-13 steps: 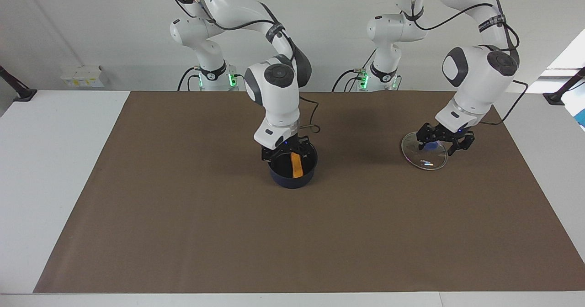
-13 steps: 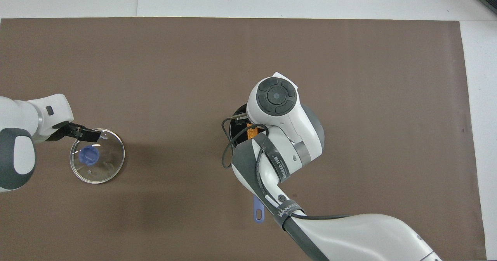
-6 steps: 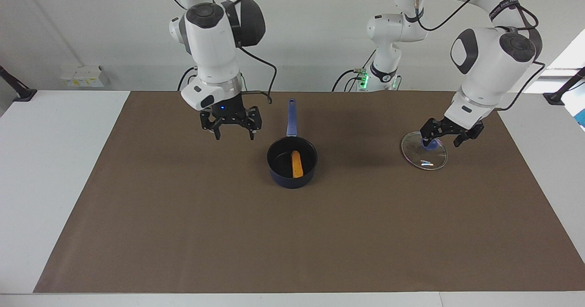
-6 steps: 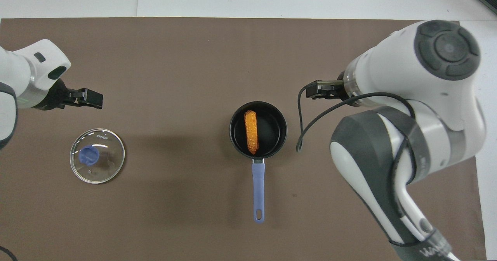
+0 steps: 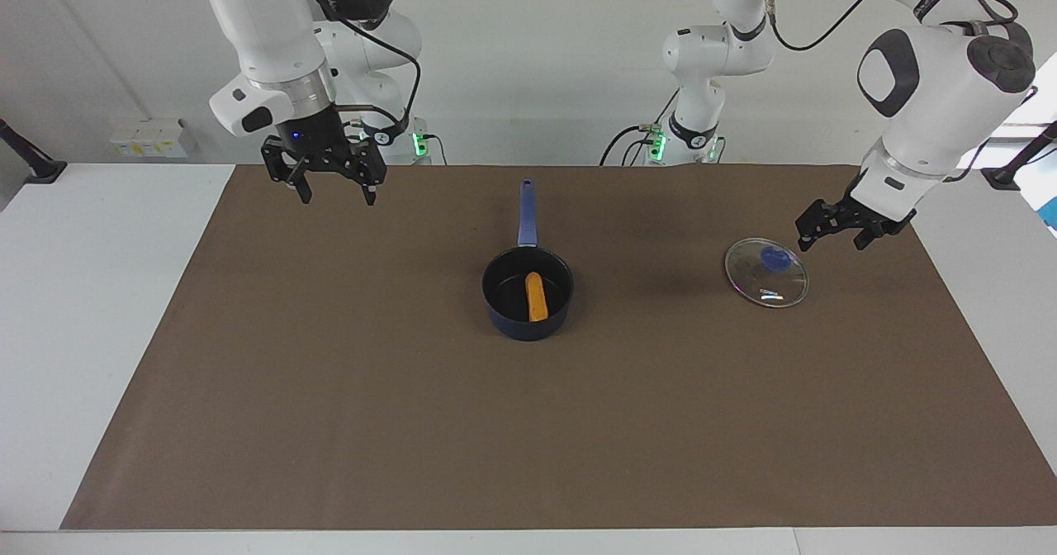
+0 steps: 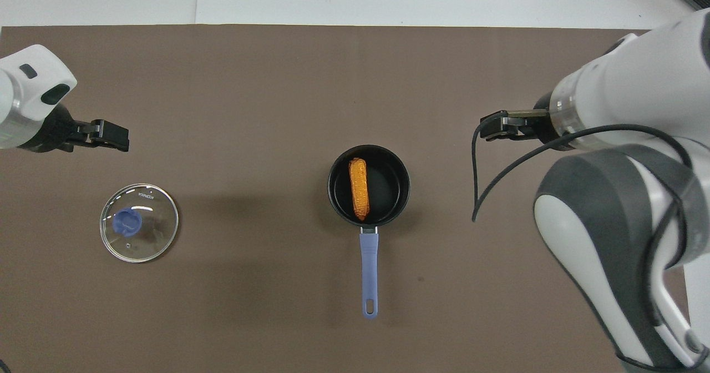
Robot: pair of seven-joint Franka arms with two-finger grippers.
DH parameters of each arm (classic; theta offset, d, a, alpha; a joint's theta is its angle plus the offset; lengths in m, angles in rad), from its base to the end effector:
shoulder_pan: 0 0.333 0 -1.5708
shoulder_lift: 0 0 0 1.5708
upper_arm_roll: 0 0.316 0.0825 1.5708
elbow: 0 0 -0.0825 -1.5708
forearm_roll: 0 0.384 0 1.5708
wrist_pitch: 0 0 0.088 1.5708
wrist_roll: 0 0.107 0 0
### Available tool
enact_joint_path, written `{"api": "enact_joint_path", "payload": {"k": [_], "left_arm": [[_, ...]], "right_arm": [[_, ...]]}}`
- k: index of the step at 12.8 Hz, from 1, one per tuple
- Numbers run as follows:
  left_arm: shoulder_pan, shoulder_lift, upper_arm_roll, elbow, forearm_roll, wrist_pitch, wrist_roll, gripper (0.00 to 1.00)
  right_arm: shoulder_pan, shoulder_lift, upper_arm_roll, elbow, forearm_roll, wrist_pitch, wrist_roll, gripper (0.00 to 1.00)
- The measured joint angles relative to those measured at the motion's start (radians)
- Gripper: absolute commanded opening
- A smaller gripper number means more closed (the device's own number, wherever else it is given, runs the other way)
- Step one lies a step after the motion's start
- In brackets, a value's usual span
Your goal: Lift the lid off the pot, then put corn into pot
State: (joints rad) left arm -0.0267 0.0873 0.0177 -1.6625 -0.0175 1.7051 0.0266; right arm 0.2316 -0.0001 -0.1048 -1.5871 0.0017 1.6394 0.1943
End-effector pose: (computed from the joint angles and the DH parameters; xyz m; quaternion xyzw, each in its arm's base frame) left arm 0.5854 -0.0073 0.5426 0.9996 -0.0164 -0.0223 0.0081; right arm 0.5567 0.0711 0.6230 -0.9991 0.0338 -0.0257 0.0050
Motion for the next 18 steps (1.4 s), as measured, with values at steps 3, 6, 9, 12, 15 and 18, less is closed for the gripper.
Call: {"api": "enact_joint_path", "payload": {"k": [3,6,9,12,15,18], "left_arm": [[0.0,-0.012,-0.002,0.096,0.0,-0.141,0.0,1.0],[0.0,-0.032,-0.003,0.142,0.0,-0.229,0.001,1.0],[-0.001,-0.034,-0.013,0.195,0.0,-0.28,0.003,1.0],[-0.004,-0.037,-0.015,0.225,0.0,-0.283,0.005,1.0],[-0.005,-0.036,-0.018,0.225,0.0,-0.283,0.007,1.0],[-0.005,-0.036,-0.018,0.225,0.0,-0.283,0.007,1.0]], "right_arm": [[-0.059,-0.04,0.0,0.001,0.0,-0.081,-0.039,1.0],[-0.113,-0.071,-0.001,0.001,0.0,-0.106,-0.042,1.0],[-0.144,-0.11,-0.001,0.005,0.001,-0.141,-0.066,1.0],[-0.151,-0.126,-0.002,0.005,-0.001,-0.146,-0.116,1.0],[-0.158,-0.125,-0.003,0.003,-0.005,-0.146,-0.144,1.0],[-0.158,-0.125,0.0,0.003,-0.022,-0.145,-0.145,1.0]]}}
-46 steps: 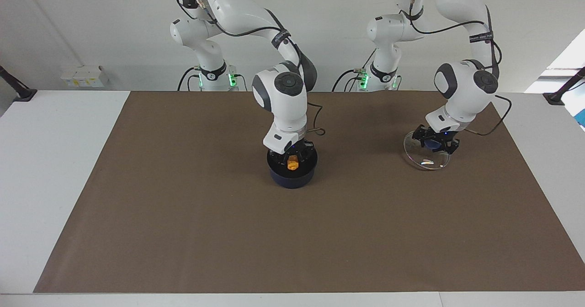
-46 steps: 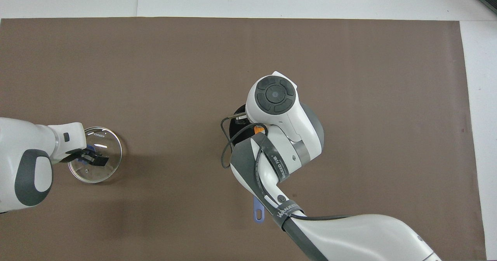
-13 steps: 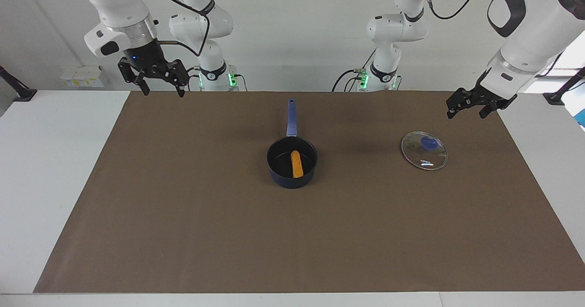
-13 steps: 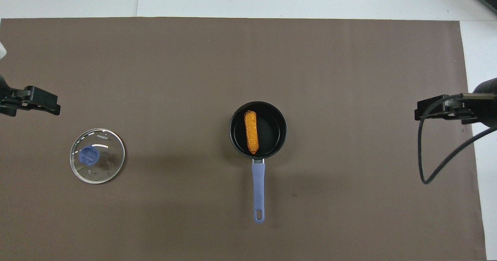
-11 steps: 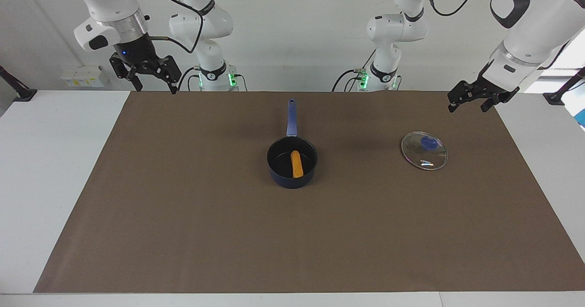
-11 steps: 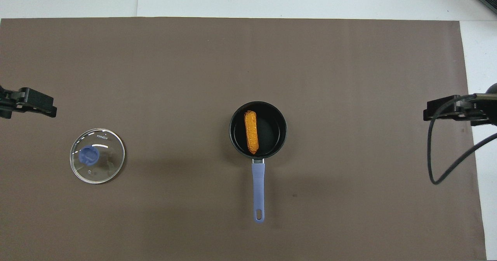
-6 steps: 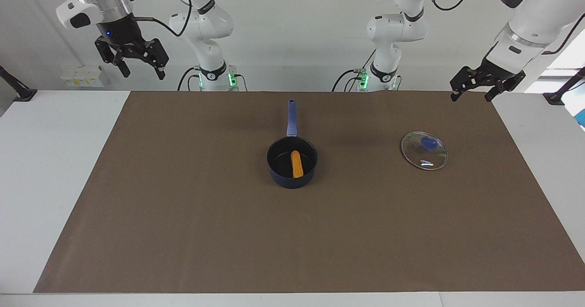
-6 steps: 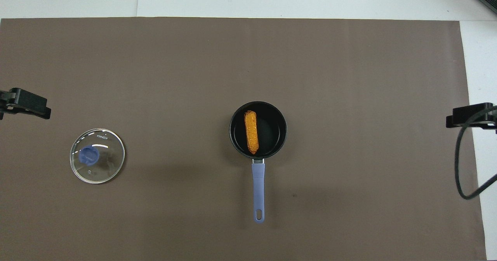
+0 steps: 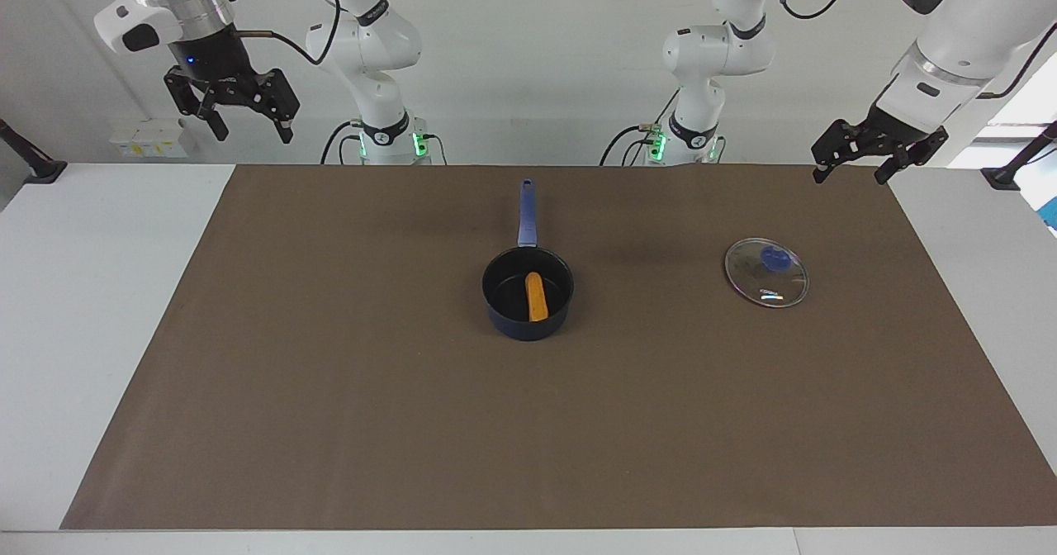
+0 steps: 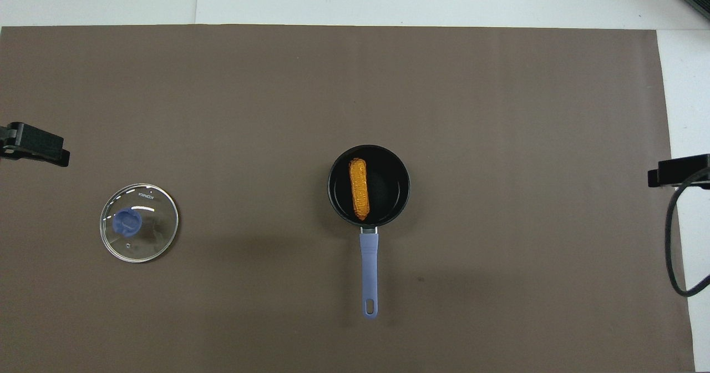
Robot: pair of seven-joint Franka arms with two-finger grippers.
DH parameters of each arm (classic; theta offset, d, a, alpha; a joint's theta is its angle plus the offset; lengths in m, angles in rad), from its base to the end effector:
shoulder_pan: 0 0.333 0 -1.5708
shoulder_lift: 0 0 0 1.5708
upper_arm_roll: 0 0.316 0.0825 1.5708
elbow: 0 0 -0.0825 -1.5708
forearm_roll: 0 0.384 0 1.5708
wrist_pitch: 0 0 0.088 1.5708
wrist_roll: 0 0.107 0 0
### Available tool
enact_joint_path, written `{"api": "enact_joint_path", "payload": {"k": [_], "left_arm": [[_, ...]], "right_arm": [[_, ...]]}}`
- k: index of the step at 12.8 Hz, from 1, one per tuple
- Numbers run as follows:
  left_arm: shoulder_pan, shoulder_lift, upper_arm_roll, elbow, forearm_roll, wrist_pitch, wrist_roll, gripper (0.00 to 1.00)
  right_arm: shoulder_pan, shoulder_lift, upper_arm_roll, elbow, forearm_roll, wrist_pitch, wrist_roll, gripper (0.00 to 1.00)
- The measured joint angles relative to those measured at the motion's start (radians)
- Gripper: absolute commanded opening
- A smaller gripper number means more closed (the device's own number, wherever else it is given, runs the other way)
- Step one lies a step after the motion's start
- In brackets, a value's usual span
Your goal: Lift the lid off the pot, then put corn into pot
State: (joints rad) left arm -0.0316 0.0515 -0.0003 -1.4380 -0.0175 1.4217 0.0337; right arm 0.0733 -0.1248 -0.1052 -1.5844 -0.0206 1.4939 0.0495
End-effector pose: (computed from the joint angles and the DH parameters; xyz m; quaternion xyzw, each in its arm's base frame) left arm 0.5549 -0.0198 0.6450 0.9988 -0.0338 -0.0339 0.0087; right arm 0.5064 -0.0226 0.6771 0.9990 -0.0413 0.0168 0.0036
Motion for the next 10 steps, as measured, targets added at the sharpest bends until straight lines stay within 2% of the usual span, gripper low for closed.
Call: {"api": "enact_joint_path", "payload": {"k": [10], "left_arm": [[0.0,0.0,0.0,-0.001,0.0,0.0,0.0,1.0]], "right_arm": [[0.002,0.0,0.009,0.0,-0.013,0.0,0.0,1.0]]}}
